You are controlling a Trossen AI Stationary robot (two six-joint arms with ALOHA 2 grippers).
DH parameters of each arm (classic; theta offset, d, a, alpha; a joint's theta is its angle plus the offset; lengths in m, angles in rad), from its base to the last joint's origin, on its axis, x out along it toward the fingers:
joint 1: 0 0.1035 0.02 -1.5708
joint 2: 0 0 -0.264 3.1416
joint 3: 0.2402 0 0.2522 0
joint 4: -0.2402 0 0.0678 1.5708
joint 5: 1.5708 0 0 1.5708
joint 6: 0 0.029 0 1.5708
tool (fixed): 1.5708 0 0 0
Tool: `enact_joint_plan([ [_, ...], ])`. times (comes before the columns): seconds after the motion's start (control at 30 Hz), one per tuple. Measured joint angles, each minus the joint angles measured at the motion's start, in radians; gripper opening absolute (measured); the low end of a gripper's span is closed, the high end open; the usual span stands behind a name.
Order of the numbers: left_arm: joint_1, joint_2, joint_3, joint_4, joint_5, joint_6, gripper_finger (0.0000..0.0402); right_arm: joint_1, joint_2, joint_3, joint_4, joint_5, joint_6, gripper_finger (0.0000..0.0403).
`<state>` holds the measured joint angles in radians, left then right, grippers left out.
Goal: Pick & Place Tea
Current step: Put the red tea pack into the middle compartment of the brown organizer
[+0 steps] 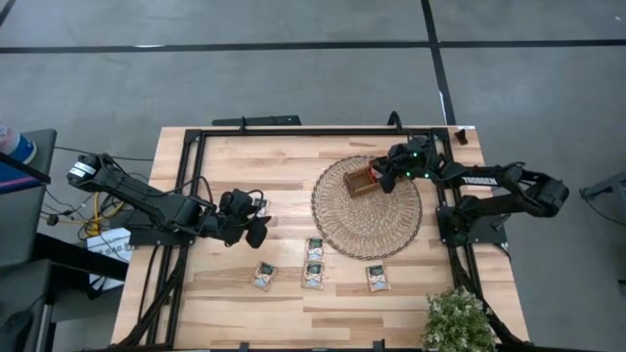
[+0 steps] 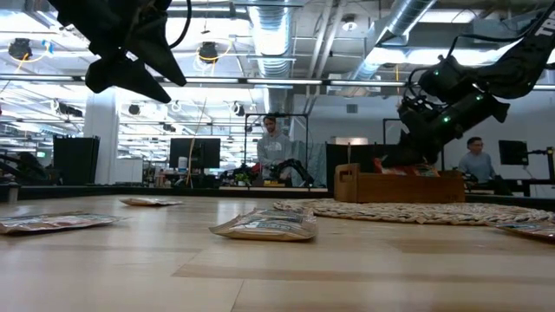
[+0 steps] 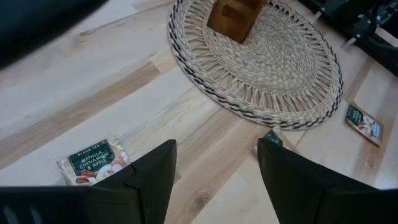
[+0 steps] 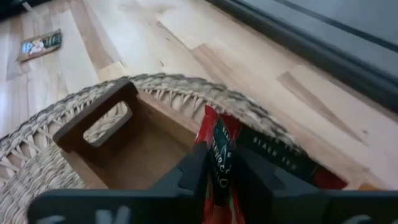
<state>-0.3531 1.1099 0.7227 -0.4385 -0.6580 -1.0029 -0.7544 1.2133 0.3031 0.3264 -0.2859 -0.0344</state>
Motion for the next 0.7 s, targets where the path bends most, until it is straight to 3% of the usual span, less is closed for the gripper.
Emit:
enact_joint_plan([
  [0.3, 0.0, 0.0, 0.0, 0.0, 0.009, 0.004, 0.0218, 0.0, -0.01, 0.0, -0.02, 0.0, 0.0, 0.0116],
  [0.7, 0.0, 0.0, 0.0, 0.0, 0.01, 0.004, 0.0218, 0.0, -0.024, 0.0, -0.064, 0.008, -0.027, 0.0139],
])
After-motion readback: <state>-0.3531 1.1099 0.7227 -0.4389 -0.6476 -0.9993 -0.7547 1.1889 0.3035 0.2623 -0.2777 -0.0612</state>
